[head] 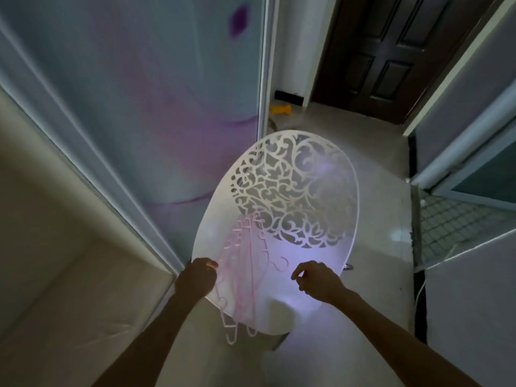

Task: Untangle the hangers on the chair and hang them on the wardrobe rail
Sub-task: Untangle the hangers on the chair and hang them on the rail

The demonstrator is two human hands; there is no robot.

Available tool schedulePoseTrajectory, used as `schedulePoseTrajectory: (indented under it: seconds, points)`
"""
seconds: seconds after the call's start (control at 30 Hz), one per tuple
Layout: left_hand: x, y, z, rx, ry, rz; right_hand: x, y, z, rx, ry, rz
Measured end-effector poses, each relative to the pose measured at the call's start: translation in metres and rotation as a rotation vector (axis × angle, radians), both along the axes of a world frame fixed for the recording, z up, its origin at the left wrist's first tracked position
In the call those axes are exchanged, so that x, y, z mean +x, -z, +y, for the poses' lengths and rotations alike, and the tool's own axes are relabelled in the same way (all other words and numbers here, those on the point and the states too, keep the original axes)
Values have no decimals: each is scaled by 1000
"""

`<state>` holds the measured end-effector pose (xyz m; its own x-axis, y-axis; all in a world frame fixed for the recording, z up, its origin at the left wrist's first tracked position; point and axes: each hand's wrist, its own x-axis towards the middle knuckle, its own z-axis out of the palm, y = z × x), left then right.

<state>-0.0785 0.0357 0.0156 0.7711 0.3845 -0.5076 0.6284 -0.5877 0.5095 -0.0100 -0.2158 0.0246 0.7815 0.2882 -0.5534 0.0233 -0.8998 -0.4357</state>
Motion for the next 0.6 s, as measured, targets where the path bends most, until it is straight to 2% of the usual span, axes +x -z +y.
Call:
schedulePoseTrajectory:
  seconds: [0.07, 0.2, 0.27, 0.33, 0.5, 0.6]
  points:
    - [8, 33, 6, -9, -34, 39, 9, 36, 9, -8, 1, 49]
    - [14, 100, 21, 53, 99, 121, 7, 114, 36, 0, 36, 92]
    - [19, 137, 29, 31, 92, 187, 1, 155, 52, -3, 37, 104]
    - [26, 157, 32, -34, -18, 220, -2, 175, 65, 1, 66, 92]
    - [34, 205, 22, -454, -406, 241, -7, 226, 99, 5, 116, 23]
    - [31, 225, 16, -540, -555, 173, -7, 239, 110, -1, 120, -46]
